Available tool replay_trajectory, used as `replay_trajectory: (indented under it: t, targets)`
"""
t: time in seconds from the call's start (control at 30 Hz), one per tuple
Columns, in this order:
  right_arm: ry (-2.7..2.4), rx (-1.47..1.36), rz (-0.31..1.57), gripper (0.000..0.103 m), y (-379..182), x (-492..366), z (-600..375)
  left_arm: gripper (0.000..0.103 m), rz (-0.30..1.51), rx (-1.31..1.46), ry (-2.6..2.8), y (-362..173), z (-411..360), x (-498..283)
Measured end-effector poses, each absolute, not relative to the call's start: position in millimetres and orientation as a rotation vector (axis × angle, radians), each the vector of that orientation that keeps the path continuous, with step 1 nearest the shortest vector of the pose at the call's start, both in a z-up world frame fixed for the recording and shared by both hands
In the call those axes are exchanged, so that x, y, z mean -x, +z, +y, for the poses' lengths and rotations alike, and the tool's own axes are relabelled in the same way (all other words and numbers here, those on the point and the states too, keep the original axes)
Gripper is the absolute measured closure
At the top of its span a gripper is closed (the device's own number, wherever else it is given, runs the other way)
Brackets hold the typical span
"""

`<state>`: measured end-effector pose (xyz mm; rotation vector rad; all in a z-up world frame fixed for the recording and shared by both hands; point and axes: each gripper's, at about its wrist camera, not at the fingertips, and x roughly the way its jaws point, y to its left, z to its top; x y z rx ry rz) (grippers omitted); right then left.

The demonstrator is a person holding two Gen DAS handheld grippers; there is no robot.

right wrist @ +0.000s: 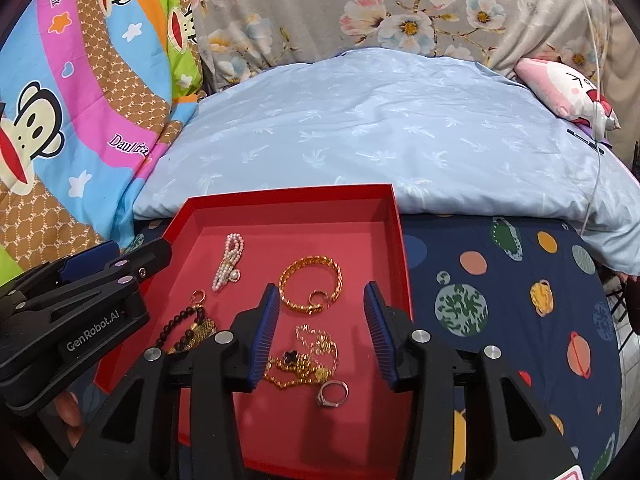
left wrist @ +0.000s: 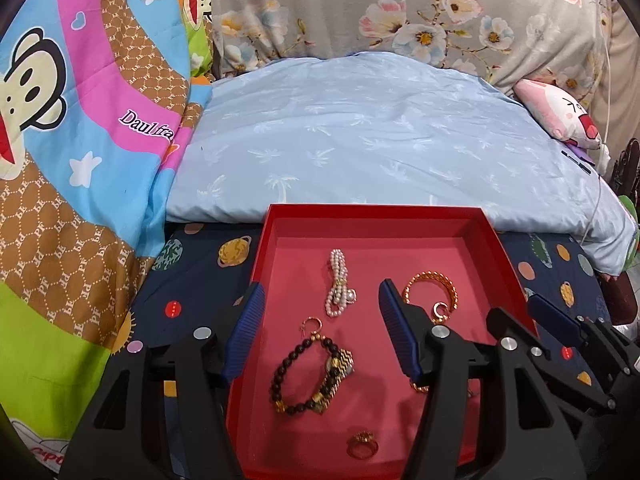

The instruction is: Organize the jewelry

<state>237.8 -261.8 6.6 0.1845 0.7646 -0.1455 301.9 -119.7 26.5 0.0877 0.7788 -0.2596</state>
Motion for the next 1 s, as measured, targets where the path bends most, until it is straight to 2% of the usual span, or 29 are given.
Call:
replay_trajectory:
  t: [0.17,0.23,0.73,1.0]
  targets:
    - [-0.144,-0.21,0.765,0.057,7.2,-218.4,-259.5,0.045,0.797,-0.083,-0.254,28.6,-116.2,-288.4]
    - [-0.147,-0.208,0.765,0.057,7.6,-211.6,-257.6,0.039,0.797,-0.079,-0.248,28.8,-113.8,-281.8]
    - [-0.161,-0.222,0.766,0.052,9.8,-166.1,-242.8,0.037,0.809,-0.089,-0.239,25.0,-102.4,-233.3]
    - [-0.193,-0.204,0.758,0.044,14.7,-142.1,-235.2,0.037,0.792,-0.097,-0.212,28.4,-94.4,-207.7]
